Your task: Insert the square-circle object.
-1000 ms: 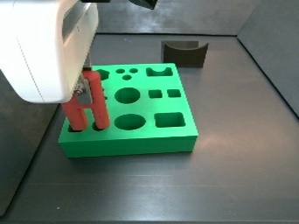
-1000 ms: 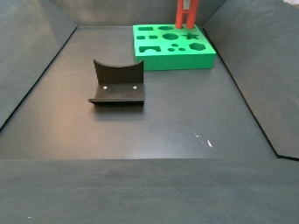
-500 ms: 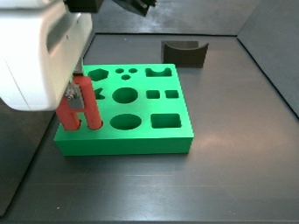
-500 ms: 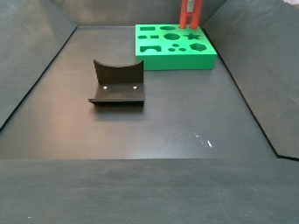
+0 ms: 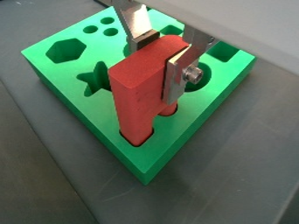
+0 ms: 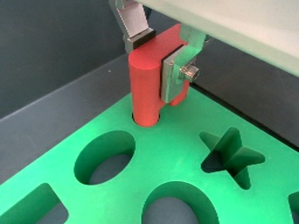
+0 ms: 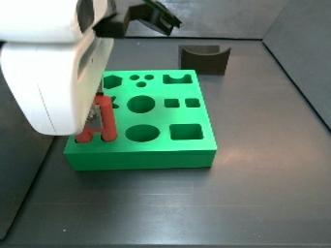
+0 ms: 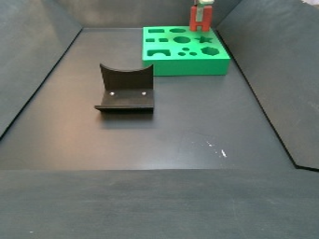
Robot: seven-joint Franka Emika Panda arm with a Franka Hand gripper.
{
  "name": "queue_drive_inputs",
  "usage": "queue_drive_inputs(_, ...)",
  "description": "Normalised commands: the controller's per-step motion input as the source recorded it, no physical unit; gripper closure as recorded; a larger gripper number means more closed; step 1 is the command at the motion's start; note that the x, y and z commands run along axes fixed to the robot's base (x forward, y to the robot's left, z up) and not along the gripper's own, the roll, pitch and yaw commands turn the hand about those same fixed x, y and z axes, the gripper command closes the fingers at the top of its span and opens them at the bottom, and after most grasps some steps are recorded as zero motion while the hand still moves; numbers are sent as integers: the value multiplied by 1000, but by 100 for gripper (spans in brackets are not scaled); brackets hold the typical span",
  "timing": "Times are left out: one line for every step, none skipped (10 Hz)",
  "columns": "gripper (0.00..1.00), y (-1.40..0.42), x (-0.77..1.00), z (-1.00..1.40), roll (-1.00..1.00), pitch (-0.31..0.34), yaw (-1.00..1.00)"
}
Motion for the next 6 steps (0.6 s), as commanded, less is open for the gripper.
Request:
queue_drive_inputs(100,226,0,-131,23,0,-131)
queue_drive_inputs(100,257,0,-74,0,0,-69)
queue_drive_inputs(100,274,0,-60,0,4,-57)
queue_drive_inputs(100,51,0,-26,0,0,-14)
queue_drive_inputs(100,51,0,0,-67,-17,0)
queue_drive_inputs(100,0,0,0,0,0,0)
